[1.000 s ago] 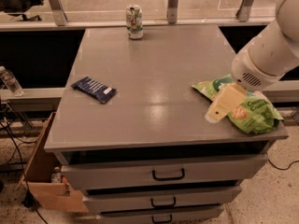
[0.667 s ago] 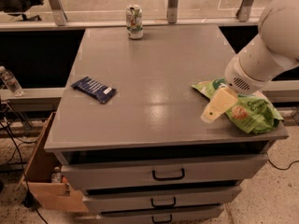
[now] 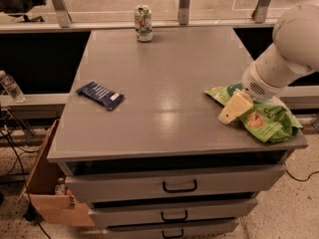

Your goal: Pick green rice chip bag

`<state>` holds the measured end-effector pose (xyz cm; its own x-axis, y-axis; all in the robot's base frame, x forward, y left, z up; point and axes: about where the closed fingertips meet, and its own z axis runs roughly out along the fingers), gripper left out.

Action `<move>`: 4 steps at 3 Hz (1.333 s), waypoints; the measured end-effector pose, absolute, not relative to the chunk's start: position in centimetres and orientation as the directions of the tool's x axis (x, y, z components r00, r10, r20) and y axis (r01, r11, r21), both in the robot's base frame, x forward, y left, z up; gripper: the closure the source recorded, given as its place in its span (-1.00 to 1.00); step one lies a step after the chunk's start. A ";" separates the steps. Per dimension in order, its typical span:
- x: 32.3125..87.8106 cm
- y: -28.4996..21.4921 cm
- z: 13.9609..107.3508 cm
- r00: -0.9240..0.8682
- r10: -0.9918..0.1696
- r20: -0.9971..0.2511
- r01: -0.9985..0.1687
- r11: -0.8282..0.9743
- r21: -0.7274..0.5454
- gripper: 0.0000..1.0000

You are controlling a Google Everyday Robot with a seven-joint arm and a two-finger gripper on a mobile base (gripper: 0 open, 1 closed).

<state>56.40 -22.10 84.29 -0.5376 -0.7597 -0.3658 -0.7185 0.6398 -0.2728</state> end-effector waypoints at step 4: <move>57.3 -22.1 84.3 -0.542 -0.754 -0.372 -0.721 0.645 -0.256 1.00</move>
Offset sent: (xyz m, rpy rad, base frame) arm 0.0194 0.0220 -0.0006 0.0719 0.0234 0.0630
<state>57.25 -22.11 84.29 -0.5422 -0.7536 -0.3716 -0.7205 0.6446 -0.2557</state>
